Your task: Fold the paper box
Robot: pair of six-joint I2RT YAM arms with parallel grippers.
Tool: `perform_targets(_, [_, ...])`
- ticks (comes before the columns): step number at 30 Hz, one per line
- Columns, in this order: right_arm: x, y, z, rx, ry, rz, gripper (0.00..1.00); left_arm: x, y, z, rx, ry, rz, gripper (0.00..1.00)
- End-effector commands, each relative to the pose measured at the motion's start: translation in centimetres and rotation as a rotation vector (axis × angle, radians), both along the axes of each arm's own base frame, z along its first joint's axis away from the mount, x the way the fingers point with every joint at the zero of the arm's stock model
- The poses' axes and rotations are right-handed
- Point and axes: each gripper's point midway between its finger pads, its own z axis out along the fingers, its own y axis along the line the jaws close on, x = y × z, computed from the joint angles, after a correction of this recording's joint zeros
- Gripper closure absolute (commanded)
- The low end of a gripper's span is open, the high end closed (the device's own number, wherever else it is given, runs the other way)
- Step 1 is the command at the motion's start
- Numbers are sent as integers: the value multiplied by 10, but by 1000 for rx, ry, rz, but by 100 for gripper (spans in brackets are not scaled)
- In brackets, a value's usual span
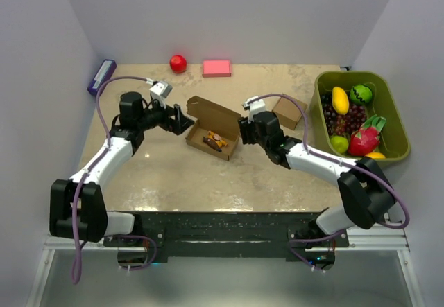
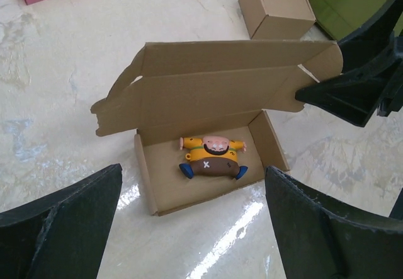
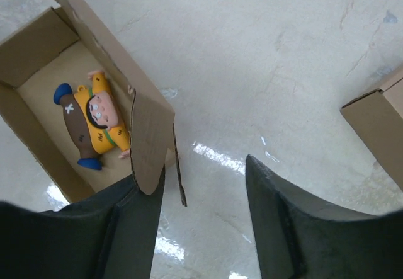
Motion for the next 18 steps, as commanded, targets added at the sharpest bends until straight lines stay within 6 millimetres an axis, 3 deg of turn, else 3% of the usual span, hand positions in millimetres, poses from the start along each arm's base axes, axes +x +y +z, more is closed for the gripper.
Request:
perform_targets(1, [7, 10, 12, 40, -78, 70, 51, 14, -2, 17, 20, -95, -19, 2])
perform_targets(7, [11, 17, 2, 30, -65, 116, 73, 37, 4, -6, 47, -56, -42, 2])
perform_targets(8, [12, 17, 2, 30, -66, 117, 74, 42, 6, -20, 44, -20, -50, 2])
perform_targets(11, [12, 19, 0, 29, -63, 128, 75, 54, 7, -31, 63, -13, -72, 4])
perform_targets(18, [9, 22, -1, 33, -57, 150, 79, 82, 13, -38, 68, -88, -38, 4])
